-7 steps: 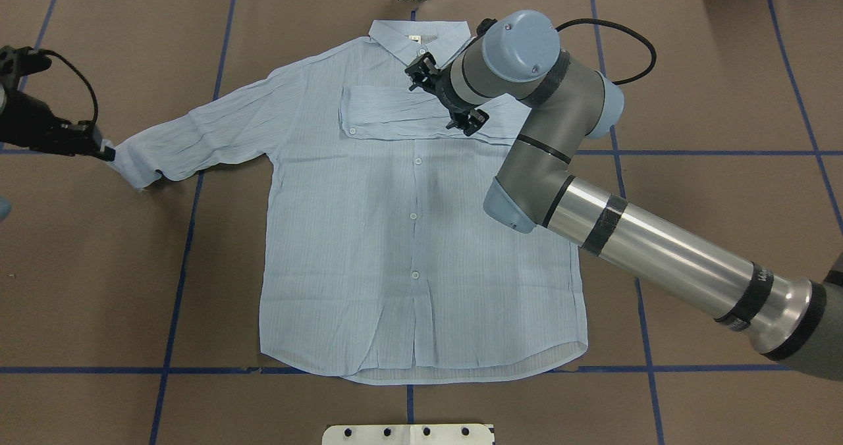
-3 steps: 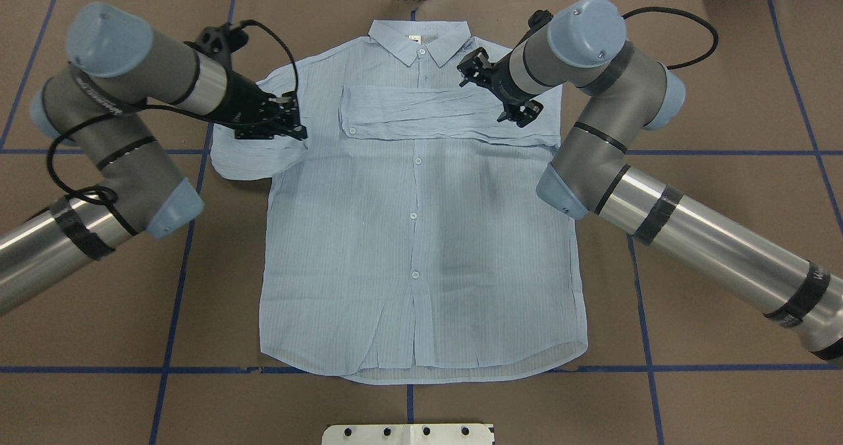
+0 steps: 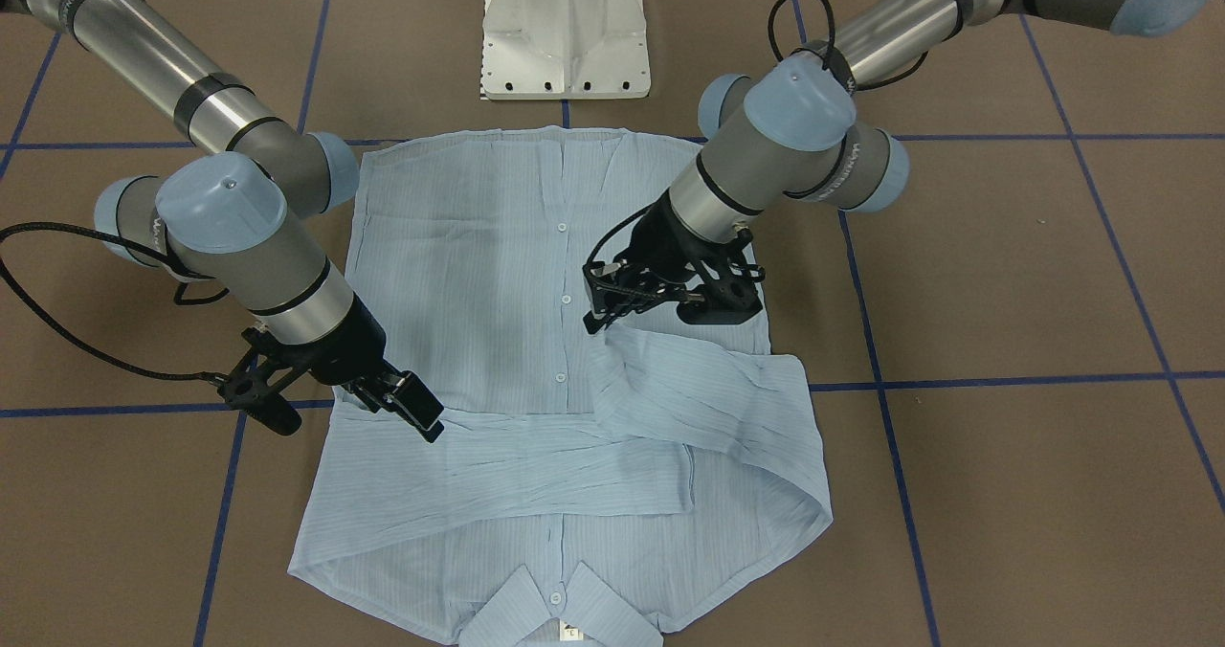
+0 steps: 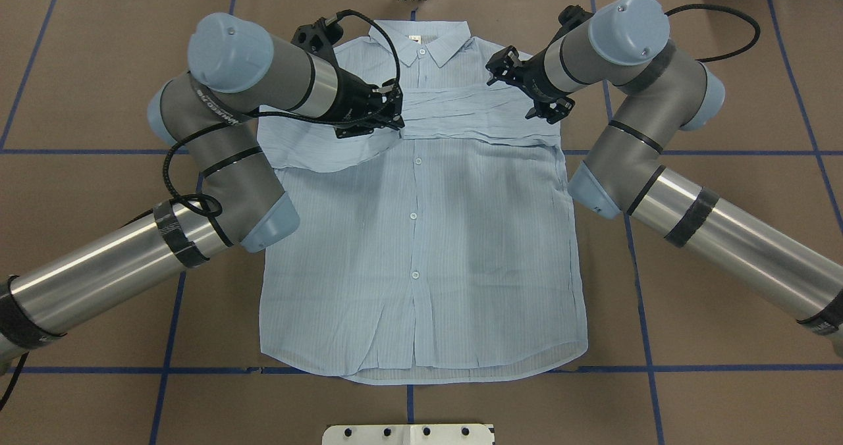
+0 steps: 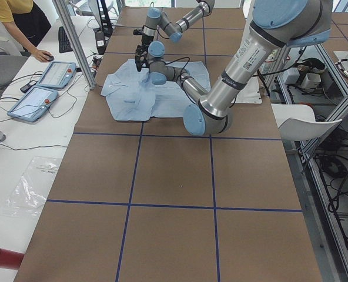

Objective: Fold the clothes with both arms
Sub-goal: 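Fold the second sleeve across the chest with the left gripper while the right gripper holds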

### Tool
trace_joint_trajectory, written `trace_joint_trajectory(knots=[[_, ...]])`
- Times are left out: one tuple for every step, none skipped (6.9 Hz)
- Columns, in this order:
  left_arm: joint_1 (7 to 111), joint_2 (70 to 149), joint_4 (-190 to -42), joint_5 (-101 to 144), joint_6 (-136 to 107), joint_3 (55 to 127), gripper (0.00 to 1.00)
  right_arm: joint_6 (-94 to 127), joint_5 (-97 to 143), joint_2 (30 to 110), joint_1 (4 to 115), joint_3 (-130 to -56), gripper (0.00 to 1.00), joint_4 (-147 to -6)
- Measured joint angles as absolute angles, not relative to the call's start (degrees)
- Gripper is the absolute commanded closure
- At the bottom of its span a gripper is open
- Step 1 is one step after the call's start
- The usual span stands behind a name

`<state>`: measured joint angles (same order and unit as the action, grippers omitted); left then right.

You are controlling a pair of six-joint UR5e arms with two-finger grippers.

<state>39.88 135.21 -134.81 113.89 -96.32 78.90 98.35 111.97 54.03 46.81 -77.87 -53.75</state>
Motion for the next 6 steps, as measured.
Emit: trace_joint_trajectory(knots=[[39.56, 137.08, -134.87, 113.27, -98.41, 78.36, 1.0, 98.29, 111.98, 54.4, 46.96, -78.32, 0.01, -53.78], [39.49, 138.58, -134.9, 112.42, -100.58, 78.22, 1.0, 98.29, 111.95, 54.55, 47.08, -78.45, 0.01, -53.78], [39.44, 139.61, -134.93, 110.39, -103.28, 78.12, 1.0, 98.3, 111.91, 54.65, 47.2, -78.61, 0.01, -53.79], [39.25, 140.17, -134.97, 108.28, -105.5, 77.9, 0.55, 98.28, 111.94, 55.27, 47.45, -79.32, 0.01, -53.77], [38.56, 140.38, -135.01, 106.86, -106.36, 77.55, 0.36, 98.24, 112.01, 56.46, 47.79, -80.54, 0.01, -53.73], [37.3, 140.56, -135.06, 105.31, -106.66, 77.25, 0.23, 98.2, 112.04, 57.44, 48.08, -81.54, 0.01, -53.71]])
